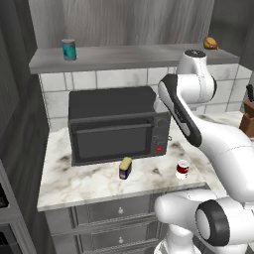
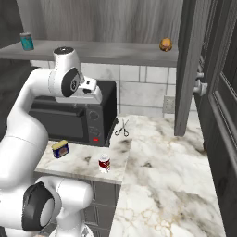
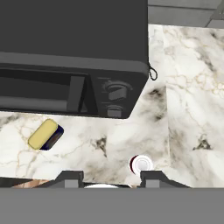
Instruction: Pick the cans from the counter and place them in their designated side in the cabinet.
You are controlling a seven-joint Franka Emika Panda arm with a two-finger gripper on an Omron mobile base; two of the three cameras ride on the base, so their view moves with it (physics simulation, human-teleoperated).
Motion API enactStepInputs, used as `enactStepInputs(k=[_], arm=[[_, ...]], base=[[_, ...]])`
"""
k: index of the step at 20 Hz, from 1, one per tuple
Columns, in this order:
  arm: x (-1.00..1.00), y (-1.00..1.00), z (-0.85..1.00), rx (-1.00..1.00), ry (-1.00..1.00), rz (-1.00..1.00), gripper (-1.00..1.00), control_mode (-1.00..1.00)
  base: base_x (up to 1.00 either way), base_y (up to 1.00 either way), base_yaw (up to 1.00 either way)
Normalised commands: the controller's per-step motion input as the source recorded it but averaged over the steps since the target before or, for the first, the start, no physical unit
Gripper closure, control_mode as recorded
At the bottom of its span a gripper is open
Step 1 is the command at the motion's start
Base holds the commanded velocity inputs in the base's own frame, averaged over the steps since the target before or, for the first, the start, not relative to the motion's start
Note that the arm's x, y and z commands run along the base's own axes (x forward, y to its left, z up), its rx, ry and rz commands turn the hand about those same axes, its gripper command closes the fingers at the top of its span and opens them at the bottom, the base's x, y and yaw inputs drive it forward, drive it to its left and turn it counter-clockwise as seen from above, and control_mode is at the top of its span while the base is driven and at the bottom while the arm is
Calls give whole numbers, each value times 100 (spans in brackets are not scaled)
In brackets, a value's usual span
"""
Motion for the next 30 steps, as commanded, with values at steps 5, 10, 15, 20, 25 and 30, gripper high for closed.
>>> enactStepInputs(k=[5,10,15,20,25,30], arm=[[-4,0,0,1,0,0,-100,-100],[-13,0,0,1,0,0,-100,-100],[-17,1,0,0,0,0,-100,-100],[-21,2,0,0,-3,0,-100,-100],[-25,5,0,0,-4,0,-100,-100],[-24,7,0,1,-3,0,-100,-100]], base=[[0,0,0],[0,0,0],[0,0,0],[0,0,0],[0,0,0],[0,0,0]])
